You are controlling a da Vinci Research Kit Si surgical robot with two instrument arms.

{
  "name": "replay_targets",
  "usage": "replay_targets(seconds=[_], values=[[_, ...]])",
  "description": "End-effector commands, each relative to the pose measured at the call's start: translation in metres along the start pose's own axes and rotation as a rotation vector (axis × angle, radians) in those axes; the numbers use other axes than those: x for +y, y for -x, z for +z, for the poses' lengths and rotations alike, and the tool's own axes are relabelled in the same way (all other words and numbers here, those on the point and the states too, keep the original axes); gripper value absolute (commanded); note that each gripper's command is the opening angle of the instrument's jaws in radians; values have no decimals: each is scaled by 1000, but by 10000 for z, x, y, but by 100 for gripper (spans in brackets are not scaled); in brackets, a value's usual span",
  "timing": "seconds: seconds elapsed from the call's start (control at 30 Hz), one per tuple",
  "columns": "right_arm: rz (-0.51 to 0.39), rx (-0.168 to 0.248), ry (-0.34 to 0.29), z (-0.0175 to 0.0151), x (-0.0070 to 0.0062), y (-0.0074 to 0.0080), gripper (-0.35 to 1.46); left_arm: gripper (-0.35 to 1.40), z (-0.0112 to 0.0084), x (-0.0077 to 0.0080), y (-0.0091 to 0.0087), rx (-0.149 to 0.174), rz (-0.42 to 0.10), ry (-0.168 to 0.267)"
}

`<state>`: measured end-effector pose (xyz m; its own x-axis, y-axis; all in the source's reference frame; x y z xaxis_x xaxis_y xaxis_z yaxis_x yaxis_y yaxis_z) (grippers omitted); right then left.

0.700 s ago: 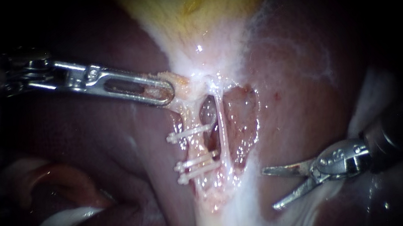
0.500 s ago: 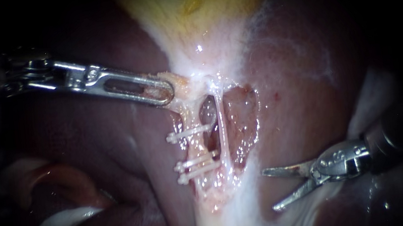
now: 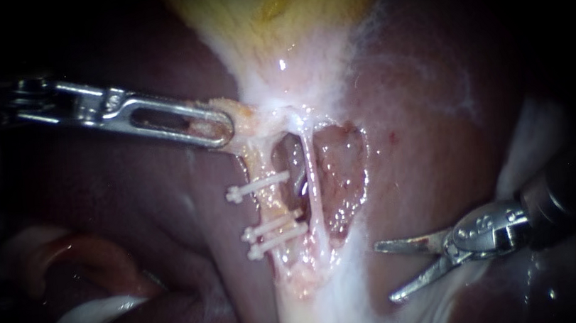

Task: Go to the cutting position left tube

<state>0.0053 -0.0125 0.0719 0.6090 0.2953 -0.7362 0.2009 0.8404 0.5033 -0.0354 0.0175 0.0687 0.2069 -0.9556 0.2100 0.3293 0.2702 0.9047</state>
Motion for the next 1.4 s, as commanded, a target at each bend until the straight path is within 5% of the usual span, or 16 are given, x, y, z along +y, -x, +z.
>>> replay_targets(seconds=[0.03,0.43,0.7,1.13,1.4], values=[[0,0,0,0,0,0,140,-18,-3,-2,1,-4,0,2],[1,0,1,2,1,-2,140,-18,-8,-8,0,-9,-3,4],[98,7,6,3,6,-15,133,-18,-8,-12,-3,-11,-3,6],[277,92,-12,1,45,-71,128,-18,-7,-18,-5,-14,2,11],[333,106,-65,17,71,-85,125,-18,-6,-20,-6,-14,2,11]])
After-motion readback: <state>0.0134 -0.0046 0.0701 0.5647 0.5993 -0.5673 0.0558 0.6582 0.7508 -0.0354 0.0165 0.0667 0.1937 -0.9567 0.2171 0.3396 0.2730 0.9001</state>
